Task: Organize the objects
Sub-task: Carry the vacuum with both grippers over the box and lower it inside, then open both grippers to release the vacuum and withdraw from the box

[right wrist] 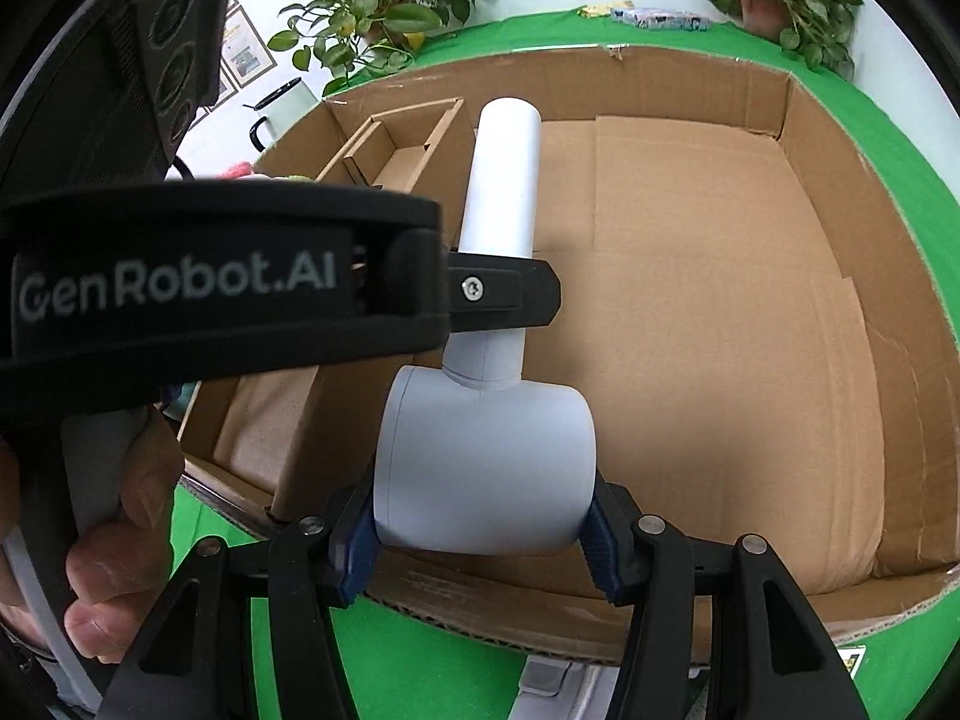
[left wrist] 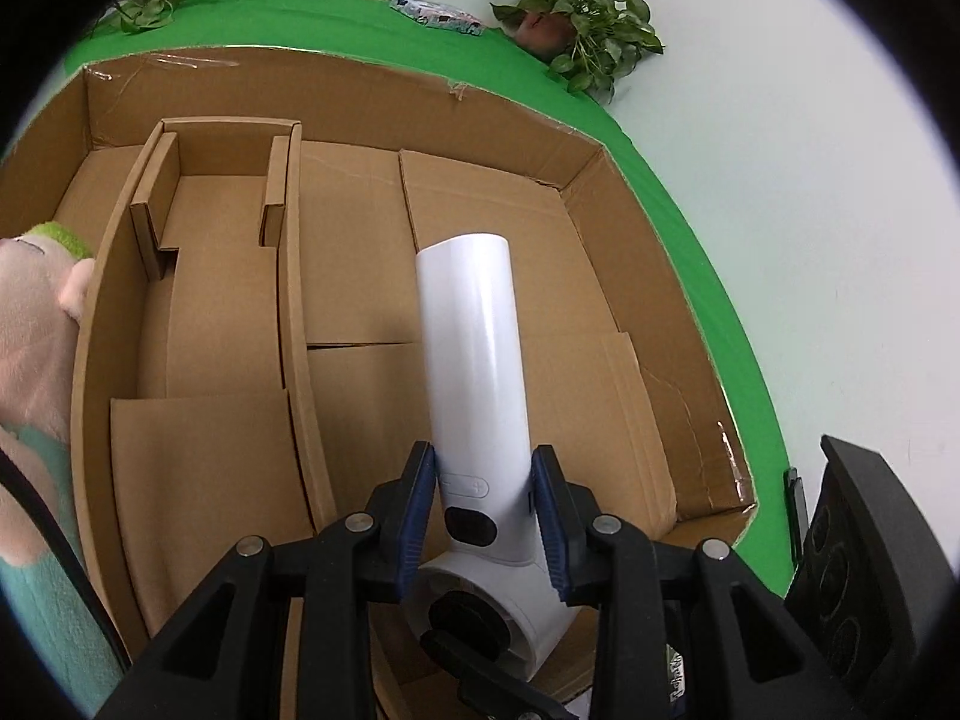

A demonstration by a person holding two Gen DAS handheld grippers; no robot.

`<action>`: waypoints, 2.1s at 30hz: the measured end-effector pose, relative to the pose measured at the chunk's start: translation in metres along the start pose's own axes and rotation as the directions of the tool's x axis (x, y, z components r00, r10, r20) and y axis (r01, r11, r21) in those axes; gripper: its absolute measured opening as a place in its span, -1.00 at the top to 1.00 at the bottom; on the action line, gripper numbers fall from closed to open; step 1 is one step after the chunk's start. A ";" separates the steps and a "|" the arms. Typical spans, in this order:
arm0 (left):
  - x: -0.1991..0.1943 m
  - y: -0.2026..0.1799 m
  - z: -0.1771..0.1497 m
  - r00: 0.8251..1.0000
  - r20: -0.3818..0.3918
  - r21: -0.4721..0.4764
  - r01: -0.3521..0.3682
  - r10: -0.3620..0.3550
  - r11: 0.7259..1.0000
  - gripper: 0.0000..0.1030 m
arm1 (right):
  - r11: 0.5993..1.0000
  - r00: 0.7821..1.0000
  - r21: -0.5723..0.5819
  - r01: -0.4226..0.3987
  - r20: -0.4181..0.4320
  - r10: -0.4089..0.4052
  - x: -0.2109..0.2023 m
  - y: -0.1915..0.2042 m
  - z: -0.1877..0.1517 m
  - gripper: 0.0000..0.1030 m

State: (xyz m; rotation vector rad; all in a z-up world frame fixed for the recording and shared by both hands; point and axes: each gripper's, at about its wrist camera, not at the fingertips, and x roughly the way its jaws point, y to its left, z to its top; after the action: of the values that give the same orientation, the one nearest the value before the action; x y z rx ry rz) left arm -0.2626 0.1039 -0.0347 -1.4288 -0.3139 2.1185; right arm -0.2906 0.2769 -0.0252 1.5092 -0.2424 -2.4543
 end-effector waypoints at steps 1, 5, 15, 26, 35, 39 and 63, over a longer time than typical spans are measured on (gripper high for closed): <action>0.000 0.001 0.000 1.000 -0.004 -0.002 -0.004 0.004 1.000 0.39 | 1.000 1.000 0.005 -0.006 -0.005 0.006 0.001 0.000 0.001 -0.05; -0.005 0.003 0.001 1.000 -0.006 -0.023 -0.011 0.011 1.000 0.39 | 0.999 0.999 0.009 -0.032 -0.022 0.032 0.003 0.001 0.005 -0.09; -0.029 0.000 0.000 0.999 0.036 0.004 -0.009 0.009 1.000 0.38 | 0.988 0.987 0.018 -0.152 -0.060 0.152 -0.002 -0.002 0.012 -0.25; -0.079 0.013 -0.025 0.970 0.179 0.028 -0.173 0.166 0.984 0.38 | 0.965 0.977 0.160 -0.207 -0.017 0.212 -0.015 -0.048 0.026 -0.09; -0.078 0.033 -0.052 0.971 0.140 -0.006 -0.193 0.192 0.981 0.38 | 0.982 0.982 0.143 -0.126 -0.121 0.144 0.052 -0.027 0.050 0.41; -0.073 0.030 -0.054 0.974 0.125 -0.014 -0.190 0.190 0.982 0.38 | 0.990 0.983 0.101 -0.097 -0.144 0.111 0.055 -0.013 0.042 0.42; -0.122 -0.006 -0.085 0.882 0.366 0.040 -0.334 0.298 0.942 0.26 | 0.999 0.982 0.037 0.025 0.185 -0.031 -0.032 -0.006 0.009 -0.85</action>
State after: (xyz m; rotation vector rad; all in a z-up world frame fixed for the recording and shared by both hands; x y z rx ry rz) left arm -0.1502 0.0298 0.0286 -1.0880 -0.1058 2.6257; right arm -0.2859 0.2925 0.0043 1.3058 -0.3010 -2.6283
